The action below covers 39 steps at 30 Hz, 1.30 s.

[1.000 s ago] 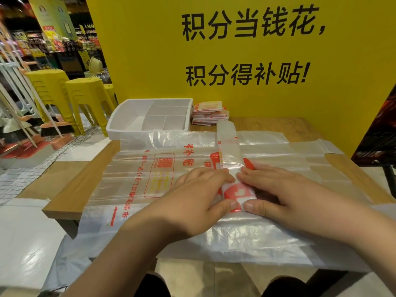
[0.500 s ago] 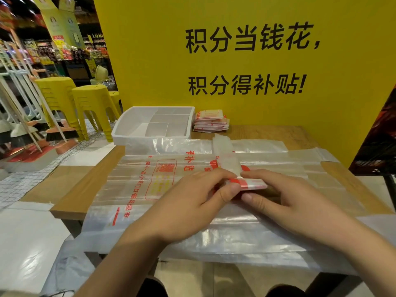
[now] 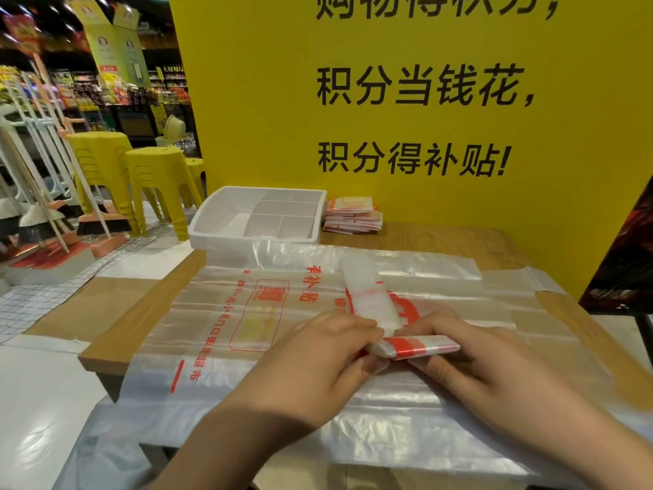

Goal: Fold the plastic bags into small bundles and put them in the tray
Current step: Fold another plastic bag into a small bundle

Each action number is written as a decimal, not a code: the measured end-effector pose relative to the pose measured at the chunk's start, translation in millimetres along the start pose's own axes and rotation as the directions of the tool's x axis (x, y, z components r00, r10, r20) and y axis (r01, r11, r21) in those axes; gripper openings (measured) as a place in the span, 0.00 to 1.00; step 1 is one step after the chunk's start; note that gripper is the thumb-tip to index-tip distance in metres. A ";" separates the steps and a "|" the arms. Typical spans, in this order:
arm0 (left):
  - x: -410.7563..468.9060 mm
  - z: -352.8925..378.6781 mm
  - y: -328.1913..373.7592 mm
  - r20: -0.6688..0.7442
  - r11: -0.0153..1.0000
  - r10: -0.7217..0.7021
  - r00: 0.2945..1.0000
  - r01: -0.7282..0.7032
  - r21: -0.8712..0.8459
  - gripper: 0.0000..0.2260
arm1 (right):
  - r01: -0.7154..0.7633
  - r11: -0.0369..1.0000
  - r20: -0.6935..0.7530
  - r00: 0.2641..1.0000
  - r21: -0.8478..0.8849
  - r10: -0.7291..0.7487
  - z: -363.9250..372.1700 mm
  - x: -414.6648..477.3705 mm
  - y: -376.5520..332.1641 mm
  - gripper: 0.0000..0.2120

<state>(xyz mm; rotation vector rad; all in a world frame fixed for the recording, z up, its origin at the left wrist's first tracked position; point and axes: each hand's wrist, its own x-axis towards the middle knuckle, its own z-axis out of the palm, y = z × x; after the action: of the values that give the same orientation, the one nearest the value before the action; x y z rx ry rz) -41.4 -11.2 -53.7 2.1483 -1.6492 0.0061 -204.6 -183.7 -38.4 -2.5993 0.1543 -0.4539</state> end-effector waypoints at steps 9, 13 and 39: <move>1.2 3.2 -5.4 -0.011 0.998 0.010 1.000 -0.011 -0.062 0.18 | 0.040 0.994 -0.039 0.999 0.103 -0.036 6.8 3.3 3.4 0.11; 1.7 -0.5 -5.1 -0.059 0.987 -0.040 0.997 0.030 -0.159 0.11 | 0.006 0.996 -0.100 0.995 0.088 0.003 8.6 12.2 6.3 0.10; 10.2 13.8 -6.4 -0.259 0.973 -0.193 0.946 0.151 -0.175 0.05 | -0.210 0.954 -0.142 0.973 -0.212 0.183 31.9 49.0 13.6 0.18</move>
<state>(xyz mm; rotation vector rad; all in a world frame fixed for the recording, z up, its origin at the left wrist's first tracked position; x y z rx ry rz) -36.0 -23.9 -65.7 2.0611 -1.2610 0.1164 -148.0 -190.4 -57.2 -2.7394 0.5304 -0.5483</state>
